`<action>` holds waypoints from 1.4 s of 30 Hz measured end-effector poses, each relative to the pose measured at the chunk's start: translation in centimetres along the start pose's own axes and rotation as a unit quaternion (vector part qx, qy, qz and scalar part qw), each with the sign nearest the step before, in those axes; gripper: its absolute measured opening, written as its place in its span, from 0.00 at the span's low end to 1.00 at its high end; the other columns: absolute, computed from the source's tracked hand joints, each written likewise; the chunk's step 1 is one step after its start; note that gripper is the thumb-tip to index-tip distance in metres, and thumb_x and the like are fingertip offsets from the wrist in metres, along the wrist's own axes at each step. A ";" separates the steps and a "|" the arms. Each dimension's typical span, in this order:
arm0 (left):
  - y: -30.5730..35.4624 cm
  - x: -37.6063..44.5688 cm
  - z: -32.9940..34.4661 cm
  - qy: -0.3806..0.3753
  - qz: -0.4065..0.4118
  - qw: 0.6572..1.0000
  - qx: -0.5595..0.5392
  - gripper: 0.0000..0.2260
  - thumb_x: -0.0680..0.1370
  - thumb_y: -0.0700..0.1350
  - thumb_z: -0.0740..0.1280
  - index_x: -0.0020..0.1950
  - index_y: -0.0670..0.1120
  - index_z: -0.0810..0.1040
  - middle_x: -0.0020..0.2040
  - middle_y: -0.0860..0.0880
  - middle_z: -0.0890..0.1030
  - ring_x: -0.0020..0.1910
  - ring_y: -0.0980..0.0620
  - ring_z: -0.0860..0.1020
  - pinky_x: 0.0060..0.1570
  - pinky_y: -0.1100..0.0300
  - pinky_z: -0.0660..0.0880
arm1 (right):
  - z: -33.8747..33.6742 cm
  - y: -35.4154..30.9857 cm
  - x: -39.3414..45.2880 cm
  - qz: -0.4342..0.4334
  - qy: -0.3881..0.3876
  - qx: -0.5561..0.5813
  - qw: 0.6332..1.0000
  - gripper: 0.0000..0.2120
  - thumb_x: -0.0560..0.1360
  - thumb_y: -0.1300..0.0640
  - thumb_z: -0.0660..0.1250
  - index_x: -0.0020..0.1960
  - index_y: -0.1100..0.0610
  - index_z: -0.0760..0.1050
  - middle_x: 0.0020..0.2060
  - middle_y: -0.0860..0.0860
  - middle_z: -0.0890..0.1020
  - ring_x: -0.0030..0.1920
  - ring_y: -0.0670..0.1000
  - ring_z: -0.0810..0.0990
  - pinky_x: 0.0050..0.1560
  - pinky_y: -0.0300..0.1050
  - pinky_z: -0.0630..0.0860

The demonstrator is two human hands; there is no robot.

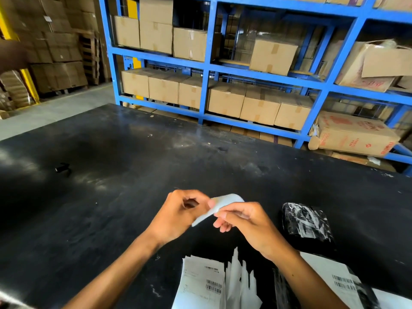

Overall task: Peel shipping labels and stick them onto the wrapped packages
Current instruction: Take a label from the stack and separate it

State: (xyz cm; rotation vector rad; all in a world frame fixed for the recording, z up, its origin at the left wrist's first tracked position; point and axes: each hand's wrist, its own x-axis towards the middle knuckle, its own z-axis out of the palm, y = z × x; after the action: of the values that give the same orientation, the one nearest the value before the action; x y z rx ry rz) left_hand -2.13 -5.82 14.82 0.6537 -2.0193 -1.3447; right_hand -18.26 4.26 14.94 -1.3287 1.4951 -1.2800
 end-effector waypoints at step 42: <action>-6.8 5.2 1.9 0.197 -0.143 0.969 -0.049 0.08 0.82 0.44 0.58 0.47 0.41 0.71 0.25 0.47 0.76 0.17 0.56 0.66 0.17 0.65 0.64 | -5.0 5.9 -0.9 0.291 -0.148 -0.409 0.852 0.09 0.69 0.58 0.64 0.32 0.59 0.79 0.28 0.53 0.81 0.30 0.50 0.79 0.35 0.41 0.78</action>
State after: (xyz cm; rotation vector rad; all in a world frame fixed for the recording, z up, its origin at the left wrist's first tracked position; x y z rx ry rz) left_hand -6.67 -10.69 9.04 1.1020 -1.5739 -1.3381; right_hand -24.24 5.90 10.23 -1.2997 2.0776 -0.0047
